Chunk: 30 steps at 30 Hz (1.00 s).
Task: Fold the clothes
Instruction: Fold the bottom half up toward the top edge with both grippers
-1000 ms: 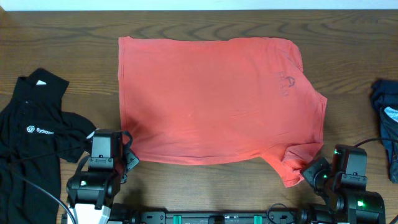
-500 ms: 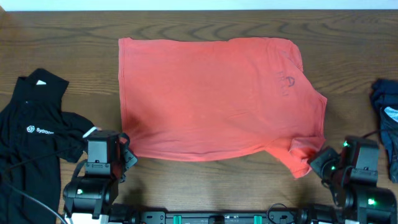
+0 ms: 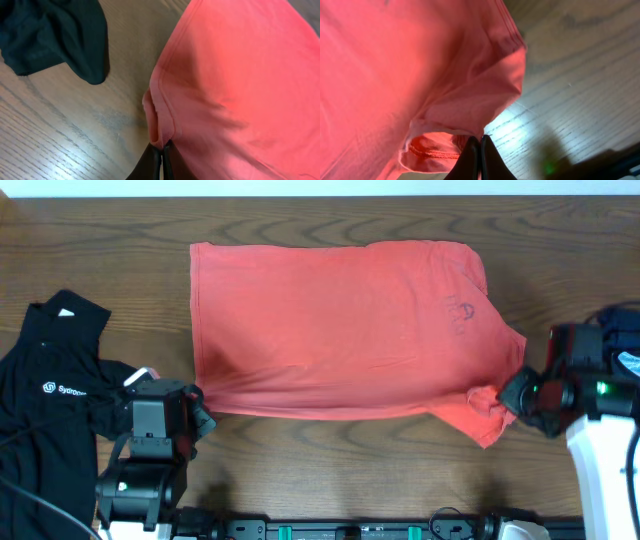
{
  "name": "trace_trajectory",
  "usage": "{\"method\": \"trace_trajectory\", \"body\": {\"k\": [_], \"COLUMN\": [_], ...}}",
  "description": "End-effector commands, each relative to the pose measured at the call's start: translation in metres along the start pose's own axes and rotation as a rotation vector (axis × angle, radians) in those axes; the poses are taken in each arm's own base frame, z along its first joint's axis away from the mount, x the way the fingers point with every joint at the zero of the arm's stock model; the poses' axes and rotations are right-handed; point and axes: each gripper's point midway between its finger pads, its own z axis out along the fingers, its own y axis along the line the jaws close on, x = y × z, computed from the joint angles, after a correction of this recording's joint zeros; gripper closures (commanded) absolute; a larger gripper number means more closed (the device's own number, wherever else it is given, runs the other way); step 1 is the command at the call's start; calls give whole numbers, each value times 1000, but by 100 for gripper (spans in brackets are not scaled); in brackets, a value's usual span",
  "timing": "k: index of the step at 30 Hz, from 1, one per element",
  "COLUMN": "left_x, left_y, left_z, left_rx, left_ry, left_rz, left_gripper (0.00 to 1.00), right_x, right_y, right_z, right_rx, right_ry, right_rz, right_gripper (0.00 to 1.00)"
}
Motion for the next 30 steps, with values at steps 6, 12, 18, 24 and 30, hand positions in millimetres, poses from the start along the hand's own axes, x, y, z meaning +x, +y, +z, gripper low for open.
{"method": "trace_trajectory", "body": {"k": [6, 12, 18, 24, 30], "left_x": [-19, -22, -23, -28, -41], "left_y": [-9, -16, -23, -31, -35], "left_z": [2, 20, 44, 61, 70], "left_rx": [0, -18, -46, -42, -56], "left_ry": [-60, -39, -7, -12, -67], "left_rz": [11, 27, 36, 34, 27], "left_gripper": [94, 94, 94, 94, 94], "right_x": [-48, -55, -67, -91, -111], "right_y": [33, 40, 48, 64, 78], "right_z": [-23, -6, 13, 27, 43], "right_rx": [-33, -7, 15, 28, 34], "right_ry": [-52, 3, 47, 70, 92], "right_rz": [-101, -138, -194, -235, -256], "right_gripper": [99, 98, 99, 99, 98]}}
